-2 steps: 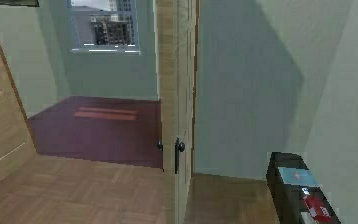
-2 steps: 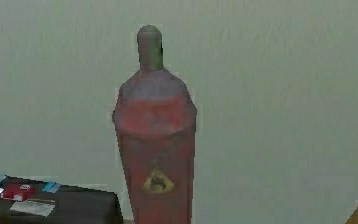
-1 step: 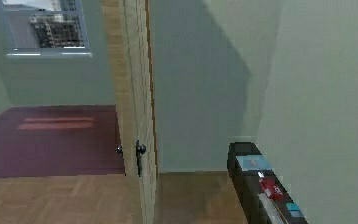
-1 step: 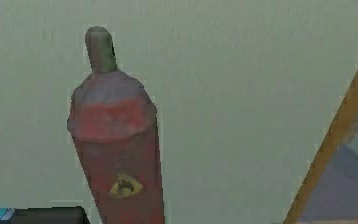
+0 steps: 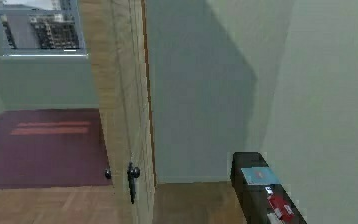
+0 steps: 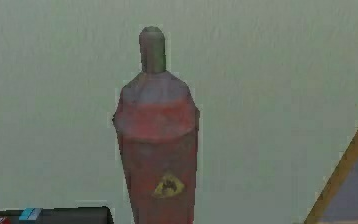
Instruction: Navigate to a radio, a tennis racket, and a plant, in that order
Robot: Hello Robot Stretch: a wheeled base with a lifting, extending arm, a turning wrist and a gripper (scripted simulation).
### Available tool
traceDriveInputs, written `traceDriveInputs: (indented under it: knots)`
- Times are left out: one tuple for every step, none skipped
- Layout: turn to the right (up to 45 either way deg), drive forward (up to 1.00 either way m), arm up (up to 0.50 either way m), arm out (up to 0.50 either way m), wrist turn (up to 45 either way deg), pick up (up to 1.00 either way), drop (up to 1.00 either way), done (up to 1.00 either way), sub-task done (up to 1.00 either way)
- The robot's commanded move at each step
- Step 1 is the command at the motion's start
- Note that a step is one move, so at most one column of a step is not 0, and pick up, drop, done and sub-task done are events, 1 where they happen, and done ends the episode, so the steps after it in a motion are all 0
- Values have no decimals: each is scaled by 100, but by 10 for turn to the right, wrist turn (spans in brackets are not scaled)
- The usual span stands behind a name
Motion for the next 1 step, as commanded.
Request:
traceDriveInputs:
  knots:
    - [330,0,0,0,0,0,0,0,0]
